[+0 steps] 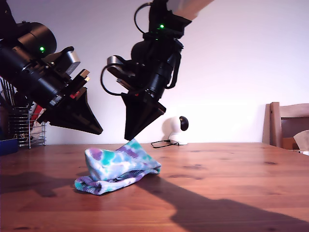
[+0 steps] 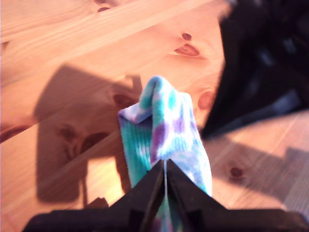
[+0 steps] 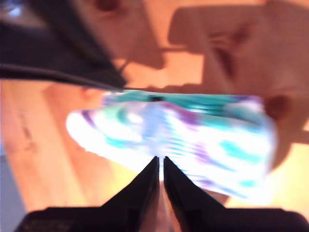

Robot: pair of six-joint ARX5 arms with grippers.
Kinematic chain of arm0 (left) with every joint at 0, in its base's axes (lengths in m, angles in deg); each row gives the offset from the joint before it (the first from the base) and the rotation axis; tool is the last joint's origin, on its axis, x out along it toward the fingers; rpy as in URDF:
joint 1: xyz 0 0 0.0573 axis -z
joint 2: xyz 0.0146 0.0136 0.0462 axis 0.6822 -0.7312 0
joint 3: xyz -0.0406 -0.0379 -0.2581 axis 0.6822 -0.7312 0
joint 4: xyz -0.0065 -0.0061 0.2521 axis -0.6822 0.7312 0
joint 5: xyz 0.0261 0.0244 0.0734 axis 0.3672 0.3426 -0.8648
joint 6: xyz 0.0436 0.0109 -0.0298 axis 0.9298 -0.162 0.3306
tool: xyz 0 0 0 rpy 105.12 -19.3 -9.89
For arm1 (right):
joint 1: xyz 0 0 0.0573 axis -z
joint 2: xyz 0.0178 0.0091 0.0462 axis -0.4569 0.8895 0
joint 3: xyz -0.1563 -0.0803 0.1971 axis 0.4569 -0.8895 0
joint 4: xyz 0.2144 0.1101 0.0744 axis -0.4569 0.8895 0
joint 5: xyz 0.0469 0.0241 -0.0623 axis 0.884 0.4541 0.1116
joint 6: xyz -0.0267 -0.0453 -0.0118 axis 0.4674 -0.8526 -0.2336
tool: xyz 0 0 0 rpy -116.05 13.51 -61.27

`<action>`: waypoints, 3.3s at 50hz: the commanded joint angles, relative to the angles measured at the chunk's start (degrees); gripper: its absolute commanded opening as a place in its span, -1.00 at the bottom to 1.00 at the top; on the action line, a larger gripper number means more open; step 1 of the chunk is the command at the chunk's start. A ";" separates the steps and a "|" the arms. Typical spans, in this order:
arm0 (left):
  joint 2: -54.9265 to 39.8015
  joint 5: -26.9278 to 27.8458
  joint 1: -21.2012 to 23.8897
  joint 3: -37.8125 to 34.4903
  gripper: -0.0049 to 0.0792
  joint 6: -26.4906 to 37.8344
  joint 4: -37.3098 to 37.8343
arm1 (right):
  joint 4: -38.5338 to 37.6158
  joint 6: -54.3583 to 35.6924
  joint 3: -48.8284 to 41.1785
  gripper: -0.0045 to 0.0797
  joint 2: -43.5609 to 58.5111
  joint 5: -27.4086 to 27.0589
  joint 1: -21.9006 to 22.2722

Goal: Fold the socks in front of you. After folding them, place them to the left side.

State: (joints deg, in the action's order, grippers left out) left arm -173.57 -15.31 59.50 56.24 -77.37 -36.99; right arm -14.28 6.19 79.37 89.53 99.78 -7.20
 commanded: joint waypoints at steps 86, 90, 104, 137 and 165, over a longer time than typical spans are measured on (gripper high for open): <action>-12.46 1.88 3.72 -1.01 -0.93 -1.09 -1.77 | -3.30 0.50 1.03 -0.92 6.91 11.19 5.81; -12.46 2.91 3.87 -1.01 -0.93 -1.09 -1.49 | -3.50 0.52 1.03 -0.92 7.19 11.17 5.84; -12.46 4.00 4.85 -1.01 -0.93 -0.44 1.64 | -4.26 0.94 1.03 -0.92 9.62 11.19 5.20; -12.46 1.20 7.19 -1.03 -0.93 5.38 6.86 | 0.57 1.16 1.05 -0.92 8.96 15.69 3.63; -12.52 7.69 8.63 -1.03 -0.93 5.29 7.45 | -4.02 7.17 1.05 -0.92 8.92 7.50 0.13</action>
State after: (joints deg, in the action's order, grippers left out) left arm -184.52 -7.97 67.77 56.24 -72.34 -29.78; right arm -17.79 12.33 79.92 96.75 107.82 -6.44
